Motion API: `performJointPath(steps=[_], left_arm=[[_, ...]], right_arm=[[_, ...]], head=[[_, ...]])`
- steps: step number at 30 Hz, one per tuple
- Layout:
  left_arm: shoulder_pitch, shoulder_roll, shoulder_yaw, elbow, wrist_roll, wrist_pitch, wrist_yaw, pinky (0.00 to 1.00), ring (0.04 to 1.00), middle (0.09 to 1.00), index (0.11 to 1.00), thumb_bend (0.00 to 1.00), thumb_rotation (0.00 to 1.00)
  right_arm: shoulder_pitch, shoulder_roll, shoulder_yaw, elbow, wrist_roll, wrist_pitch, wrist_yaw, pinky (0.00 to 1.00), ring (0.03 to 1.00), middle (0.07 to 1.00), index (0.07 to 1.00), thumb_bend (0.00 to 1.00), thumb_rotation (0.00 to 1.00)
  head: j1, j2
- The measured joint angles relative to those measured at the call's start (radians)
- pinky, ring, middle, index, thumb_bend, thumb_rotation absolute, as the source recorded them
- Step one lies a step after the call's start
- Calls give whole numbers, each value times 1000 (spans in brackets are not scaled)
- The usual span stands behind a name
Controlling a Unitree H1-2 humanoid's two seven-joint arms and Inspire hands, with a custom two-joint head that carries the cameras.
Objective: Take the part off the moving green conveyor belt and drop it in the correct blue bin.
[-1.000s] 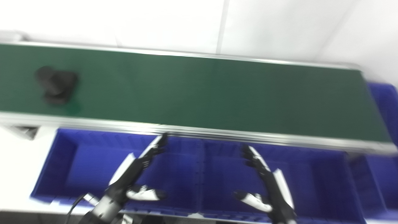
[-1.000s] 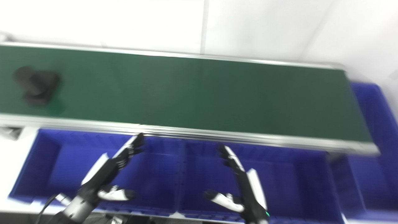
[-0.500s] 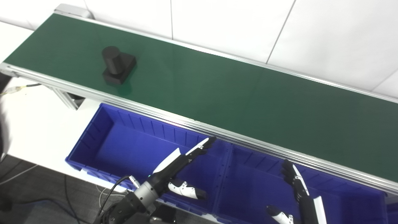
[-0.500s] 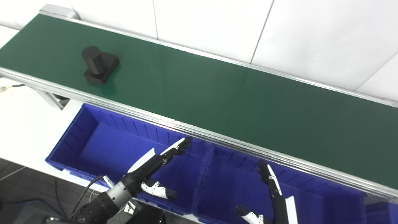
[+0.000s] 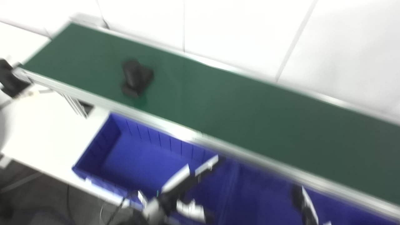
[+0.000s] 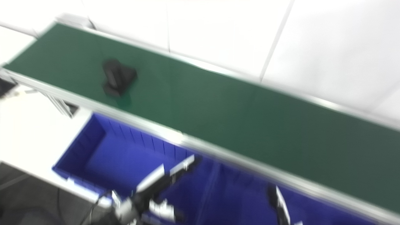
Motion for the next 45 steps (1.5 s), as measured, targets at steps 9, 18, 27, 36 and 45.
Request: performJointPath(steps=[9,18,27,36,45], left_arm=[[-4,2,-6,43,0,-19,10,936,983,999,995,1000,665],[-6,4,-6,48,3,-19,10,945,984,995,996,1000,675],[-12,5,-10,48,4,-19,24,924,974,992,996,1000,683],[-12,-8,-1,48,62,-20,71,896,975,999,1000,1000,715],[-10,-37,5,48,176,-23,177,913,979,1000,1000,1000,713]], right_arm=[[0,0,0,38,11,-42,-1,853,891,902,923,874,693],[-1,2,-3,45,-34,-45,-5,769,869,889,920,914,728],[1,12,-18,33,-65,-45,-12,774,861,877,912,923,729],[1,14,-33,22,-64,-45,-20,761,846,859,901,902,729],[-4,15,-78,-22,-31,-45,-21,812,864,871,905,980,728]], head=[[-21,-58],[-21,-78],[-26,-66],[-26,-51],[-29,-43]])
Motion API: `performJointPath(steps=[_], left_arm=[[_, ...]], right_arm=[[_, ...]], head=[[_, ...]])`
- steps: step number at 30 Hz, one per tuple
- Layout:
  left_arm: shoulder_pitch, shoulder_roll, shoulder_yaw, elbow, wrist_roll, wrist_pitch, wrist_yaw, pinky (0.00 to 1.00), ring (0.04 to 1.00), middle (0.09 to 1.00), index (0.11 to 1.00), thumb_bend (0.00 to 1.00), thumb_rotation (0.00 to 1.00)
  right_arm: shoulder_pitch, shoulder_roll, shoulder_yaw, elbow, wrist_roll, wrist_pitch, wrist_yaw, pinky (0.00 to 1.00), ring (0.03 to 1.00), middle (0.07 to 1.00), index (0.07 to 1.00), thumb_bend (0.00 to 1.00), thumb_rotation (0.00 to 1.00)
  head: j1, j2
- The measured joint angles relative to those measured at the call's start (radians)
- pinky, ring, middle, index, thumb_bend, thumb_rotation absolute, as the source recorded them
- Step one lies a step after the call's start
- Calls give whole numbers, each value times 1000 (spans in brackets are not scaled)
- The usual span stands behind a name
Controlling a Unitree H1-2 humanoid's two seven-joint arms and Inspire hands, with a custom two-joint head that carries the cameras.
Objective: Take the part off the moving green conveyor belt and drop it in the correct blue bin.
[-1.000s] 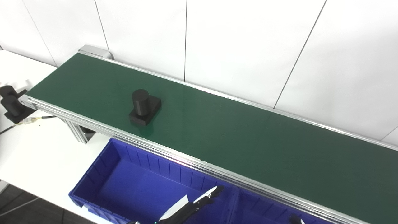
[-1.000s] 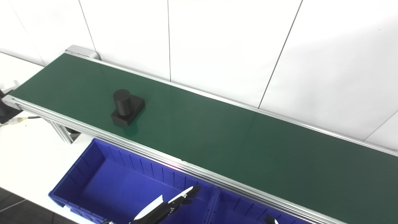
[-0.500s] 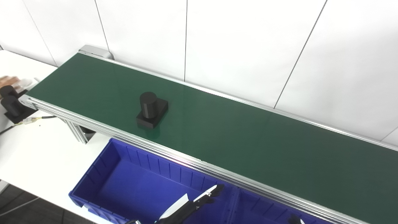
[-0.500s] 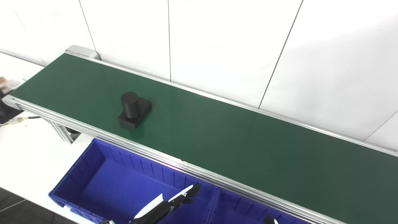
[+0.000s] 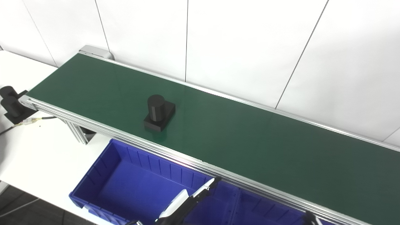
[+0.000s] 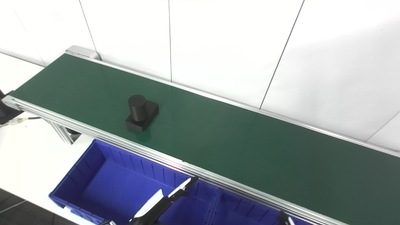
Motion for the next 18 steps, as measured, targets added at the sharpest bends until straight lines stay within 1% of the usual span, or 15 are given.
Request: performJointPath(steps=[3,6,7,9,12,14,15,18], left_arm=[[0,0,-5,0,-17,0,-1,915,981,1000,1000,1000,712],[-3,0,-11,2,-33,0,-1,914,981,1000,999,1000,708],[-5,0,-14,3,-35,0,-2,916,982,1000,1000,1000,709],[-7,0,-16,4,-35,0,-1,919,984,1000,1000,1000,711],[-8,0,-21,6,-35,0,-1,923,985,1000,1000,1000,713],[-10,1,-27,7,-36,0,-1,934,988,1000,1000,1000,702],[-11,2,-33,8,-44,0,0,935,988,1000,1000,1000,701],[-13,3,-43,10,-47,0,5,932,990,1000,1000,1000,712]], right_arm=[[-1,1,-19,-54,11,3,1,810,853,861,902,999,733],[-17,1,-36,-127,22,21,3,785,834,843,890,1000,774],[-32,1,-44,-158,26,32,4,764,819,837,882,1000,784],[-60,1,-54,-181,26,36,4,741,806,832,873,1000,791],[-114,1,-68,-212,26,51,11,711,811,838,865,1000,792],[-140,1,-69,-248,27,88,24,708,817,845,859,1000,774],[-157,1,-68,-282,30,120,37,709,818,846,859,1000,773],[-188,5,-68,-333,32,169,50,725,825,845,850,1000,773]], head=[[-3,0],[-12,5],[-14,5],[-18,6],[-23,9],[-28,11],[-28,11],[-35,11]])
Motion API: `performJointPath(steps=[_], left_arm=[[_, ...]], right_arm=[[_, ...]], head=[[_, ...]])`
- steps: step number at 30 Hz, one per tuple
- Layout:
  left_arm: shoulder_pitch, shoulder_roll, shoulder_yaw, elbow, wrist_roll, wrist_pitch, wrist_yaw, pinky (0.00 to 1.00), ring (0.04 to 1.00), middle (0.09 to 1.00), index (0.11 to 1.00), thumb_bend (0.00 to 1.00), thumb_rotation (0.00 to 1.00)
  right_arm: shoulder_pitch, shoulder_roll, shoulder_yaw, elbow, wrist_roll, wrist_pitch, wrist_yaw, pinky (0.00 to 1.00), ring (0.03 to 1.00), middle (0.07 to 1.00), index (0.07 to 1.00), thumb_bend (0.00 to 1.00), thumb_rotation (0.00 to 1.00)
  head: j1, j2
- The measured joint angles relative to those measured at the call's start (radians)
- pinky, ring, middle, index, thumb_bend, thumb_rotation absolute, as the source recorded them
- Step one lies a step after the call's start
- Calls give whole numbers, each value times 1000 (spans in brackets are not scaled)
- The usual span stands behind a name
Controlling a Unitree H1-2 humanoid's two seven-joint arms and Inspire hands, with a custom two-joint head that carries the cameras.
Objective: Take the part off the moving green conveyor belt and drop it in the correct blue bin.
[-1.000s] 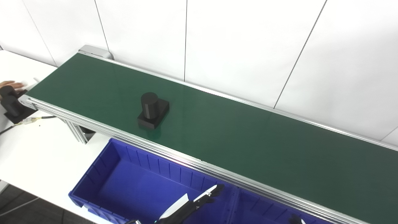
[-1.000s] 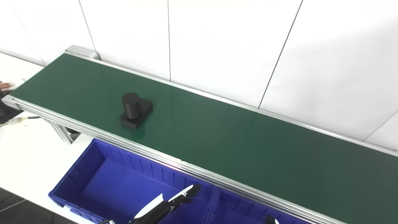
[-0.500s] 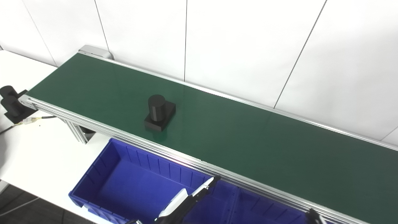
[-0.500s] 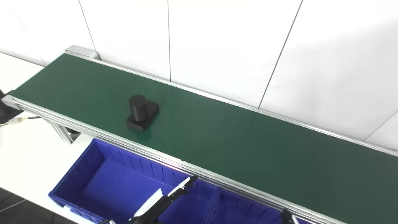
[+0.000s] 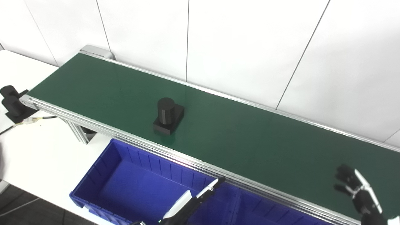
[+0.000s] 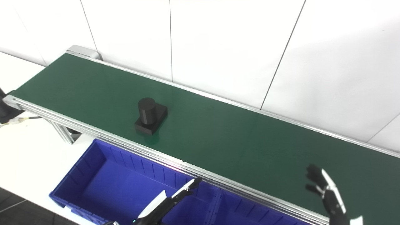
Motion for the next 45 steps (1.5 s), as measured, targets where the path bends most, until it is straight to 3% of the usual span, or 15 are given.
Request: performJointPath(steps=[10,17,20,28,38,45], left_arm=[[-4,4,-11,0,2,0,15,917,978,999,999,1000,728],[-3,4,-9,1,3,0,15,924,984,1000,1000,1000,730],[-3,3,-8,0,7,0,15,925,985,1000,1000,1000,729],[-3,4,-6,1,6,0,15,938,994,1000,1000,1000,746],[-13,25,-18,2,3,0,34,968,1000,1000,1000,1000,737],[-14,30,-14,1,1,0,39,999,1000,1000,1000,1000,741]], right_arm=[[-164,-6,25,5,-38,116,71,698,809,849,871,995,656],[-255,0,72,7,-91,236,130,730,823,863,880,895,514],[-279,3,84,7,-108,256,144,756,839,874,894,861,490],[-340,8,112,52,-123,283,157,782,859,889,910,801,475],[-435,27,155,182,-192,310,160,808,867,907,924,828,539],[-532,53,194,253,-253,396,168,793,862,907,933,854,563]], head=[[-8,0],[-25,5],[-38,9],[-84,17],[-158,28],[-222,38]])
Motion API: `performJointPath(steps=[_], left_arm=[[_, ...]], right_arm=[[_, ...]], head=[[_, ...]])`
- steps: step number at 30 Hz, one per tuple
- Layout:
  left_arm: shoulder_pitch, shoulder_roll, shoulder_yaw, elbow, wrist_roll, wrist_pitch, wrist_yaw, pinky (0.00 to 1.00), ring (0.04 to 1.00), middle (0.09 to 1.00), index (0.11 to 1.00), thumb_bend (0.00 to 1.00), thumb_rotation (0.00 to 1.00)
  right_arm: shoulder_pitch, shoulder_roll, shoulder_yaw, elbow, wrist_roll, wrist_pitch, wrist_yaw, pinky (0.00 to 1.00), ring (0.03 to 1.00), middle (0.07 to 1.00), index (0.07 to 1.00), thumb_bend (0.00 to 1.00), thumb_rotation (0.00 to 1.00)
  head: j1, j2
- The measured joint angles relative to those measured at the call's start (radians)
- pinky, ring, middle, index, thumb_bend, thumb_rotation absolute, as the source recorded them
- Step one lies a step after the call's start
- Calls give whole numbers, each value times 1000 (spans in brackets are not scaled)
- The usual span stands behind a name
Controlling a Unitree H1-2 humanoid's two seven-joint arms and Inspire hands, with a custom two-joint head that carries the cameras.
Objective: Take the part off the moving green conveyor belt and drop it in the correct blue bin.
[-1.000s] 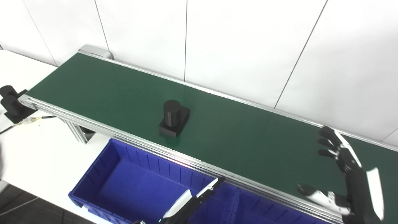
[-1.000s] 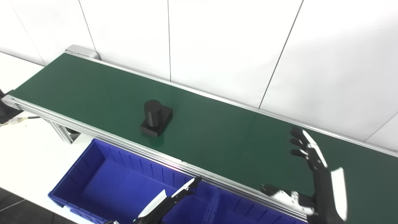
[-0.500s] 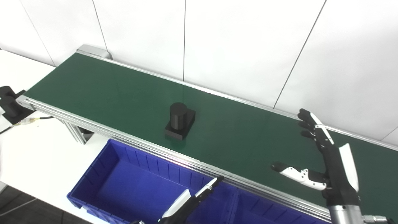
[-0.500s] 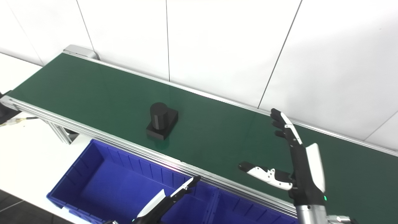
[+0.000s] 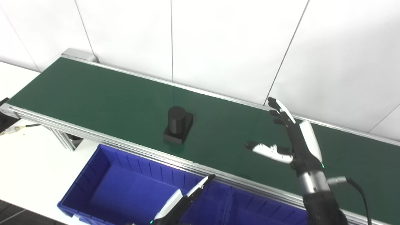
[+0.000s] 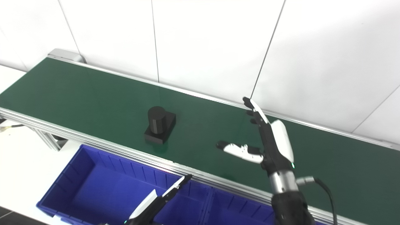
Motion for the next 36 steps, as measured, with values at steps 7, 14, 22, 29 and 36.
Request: performJointPath(steps=[7,14,22,29,36], left_arm=[[1,5,-2,-3,-2,0,0,1000,1000,1000,1000,1000,731],[1,9,-11,-3,-22,0,8,1000,1000,1000,1000,1000,722],[7,19,-12,-14,-23,0,14,1000,1000,1000,1000,1000,713],[32,41,5,-107,-45,1,-29,1000,1000,1000,1000,1000,730],[73,102,49,-165,-89,18,-73,1000,1000,1000,1000,1000,737]], right_arm=[[-81,26,28,103,-27,30,-3,574,713,908,937,866,552],[-160,31,58,232,-55,30,-12,748,841,905,940,884,568],[-226,33,88,363,-61,29,-31,716,819,892,927,895,546],[-252,42,125,424,-64,29,-46,712,818,894,915,911,547],[-271,58,154,485,-57,20,-58,759,849,902,911,923,534]], head=[[-42,3],[-58,9],[-57,12],[-63,15],[-72,23]])
